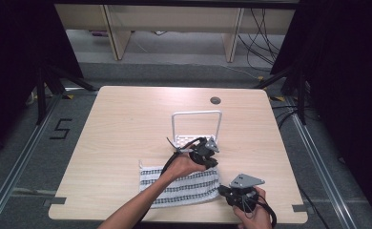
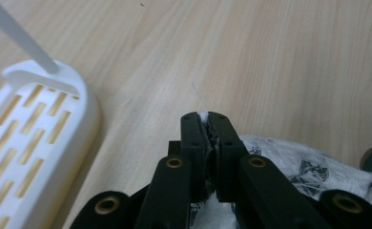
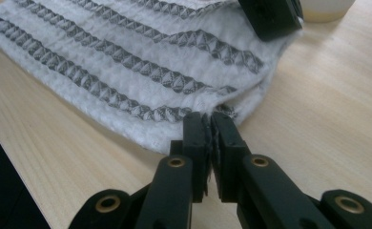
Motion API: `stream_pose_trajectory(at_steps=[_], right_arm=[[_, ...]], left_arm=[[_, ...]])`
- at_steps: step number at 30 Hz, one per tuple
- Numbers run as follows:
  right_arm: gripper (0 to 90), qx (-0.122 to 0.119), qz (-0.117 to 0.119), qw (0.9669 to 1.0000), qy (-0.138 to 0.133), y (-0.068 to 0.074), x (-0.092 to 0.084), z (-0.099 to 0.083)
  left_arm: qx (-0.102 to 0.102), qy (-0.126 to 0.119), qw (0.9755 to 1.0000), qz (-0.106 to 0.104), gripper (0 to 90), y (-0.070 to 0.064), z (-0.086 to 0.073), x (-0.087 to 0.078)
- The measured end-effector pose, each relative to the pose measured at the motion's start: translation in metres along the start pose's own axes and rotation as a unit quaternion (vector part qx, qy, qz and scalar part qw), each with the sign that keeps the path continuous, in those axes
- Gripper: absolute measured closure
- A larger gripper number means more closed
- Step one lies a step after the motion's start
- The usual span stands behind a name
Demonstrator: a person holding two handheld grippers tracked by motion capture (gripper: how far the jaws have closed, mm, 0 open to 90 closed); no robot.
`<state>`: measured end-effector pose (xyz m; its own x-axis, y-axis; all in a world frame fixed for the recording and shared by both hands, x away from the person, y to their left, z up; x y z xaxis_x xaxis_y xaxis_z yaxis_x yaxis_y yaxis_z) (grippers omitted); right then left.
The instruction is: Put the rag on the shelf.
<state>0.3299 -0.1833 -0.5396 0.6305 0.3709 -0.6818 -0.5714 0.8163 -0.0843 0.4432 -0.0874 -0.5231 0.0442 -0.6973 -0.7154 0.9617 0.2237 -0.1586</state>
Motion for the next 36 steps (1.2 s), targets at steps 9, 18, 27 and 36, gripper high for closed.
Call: stream_pose_trajectory(at_steps=[9, 18, 27, 36], right_arm=[[86.7, 0.004, 0.000, 0.9994, -0.033, -0.002, -0.014, 0.016], [87.2, -0.003, -0.002, 0.9958, -0.092, -0.003, -0.039, 0.048], [87.3, -0.012, -0.002, 0.9909, -0.134, -0.012, -0.055, 0.085], [87.6, -0.015, -0.001, 0.9827, -0.185, -0.025, -0.083, 0.135]], left_arm=[[-0.005, -0.027, 0.9995, 0.018, 85.7, 0.000, 0.007, -0.034], [0.000, -0.063, 0.9972, 0.041, 85.7, -0.007, 0.021, -0.080], [-0.036, -0.107, 0.9919, 0.058, 85.8, -0.007, 0.027, -0.123], [-0.054, -0.184, 0.9786, 0.073, 85.7, -0.019, 0.042, -0.176]])
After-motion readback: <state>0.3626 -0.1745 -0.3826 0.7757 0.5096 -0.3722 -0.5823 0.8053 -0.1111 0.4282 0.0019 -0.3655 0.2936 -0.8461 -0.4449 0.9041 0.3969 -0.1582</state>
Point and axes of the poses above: each handheld gripper's, and its own axes: x roughly forward along the jaws, z roughly out of its top, y roughly to its left, the point moved 7 cm from there along x, roughly forward along the jaws, and after that the axes turned 10 degrees about -z, right-handed, at the moved point
